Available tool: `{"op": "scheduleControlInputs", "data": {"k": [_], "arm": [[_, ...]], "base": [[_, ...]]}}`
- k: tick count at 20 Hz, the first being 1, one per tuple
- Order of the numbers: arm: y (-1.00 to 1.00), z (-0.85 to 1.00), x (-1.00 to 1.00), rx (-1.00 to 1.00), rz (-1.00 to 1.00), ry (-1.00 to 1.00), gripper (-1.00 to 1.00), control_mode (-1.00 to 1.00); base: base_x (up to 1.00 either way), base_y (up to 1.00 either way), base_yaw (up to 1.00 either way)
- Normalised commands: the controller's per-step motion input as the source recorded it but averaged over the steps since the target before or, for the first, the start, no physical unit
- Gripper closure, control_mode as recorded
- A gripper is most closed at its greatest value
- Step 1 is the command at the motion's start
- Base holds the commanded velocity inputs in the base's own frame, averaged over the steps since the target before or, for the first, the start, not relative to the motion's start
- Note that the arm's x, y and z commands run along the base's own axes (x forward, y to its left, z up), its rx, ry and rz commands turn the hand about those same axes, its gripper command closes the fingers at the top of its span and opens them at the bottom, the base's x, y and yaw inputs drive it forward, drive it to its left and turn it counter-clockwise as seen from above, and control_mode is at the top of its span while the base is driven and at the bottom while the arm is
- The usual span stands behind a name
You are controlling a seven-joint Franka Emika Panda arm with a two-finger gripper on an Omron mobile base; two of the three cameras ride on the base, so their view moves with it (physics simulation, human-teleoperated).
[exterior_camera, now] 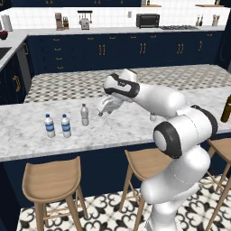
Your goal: Move the plastic bottles in the middle to the plastics group, and the glass bottles in the middle to the glass group.
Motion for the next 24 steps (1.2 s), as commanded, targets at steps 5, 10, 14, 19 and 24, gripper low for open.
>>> {"op": "scheduleControlInputs", "data": {"k": [5, 10, 14, 19, 24], "arm": [[-0.06, -0.08, 0.03, -0.4, -0.33, 0.04, -1.0, -1.0], [-0.42, -0.07, -0.05, -0.31, -0.35, 0.0, -1.0, -1.0], [-0.51, -0.4, -0.16, -0.17, -0.28, -0.2, -1.0, -1.0], [-0.78, 0.06, -0.19, -0.01, -0.31, -0.31, -1.0, -1.0], [-0.87, 0.17, -0.18, 0.02, -0.26, -0.18, -1.0, -1.0]], "base": [[0.0, 0.0, 0.0], [0.0, 0.0, 0.0], [0.0, 0.0, 0.0], [0.0, 0.0, 0.0], [0.0, 0.0, 0.0]]}}
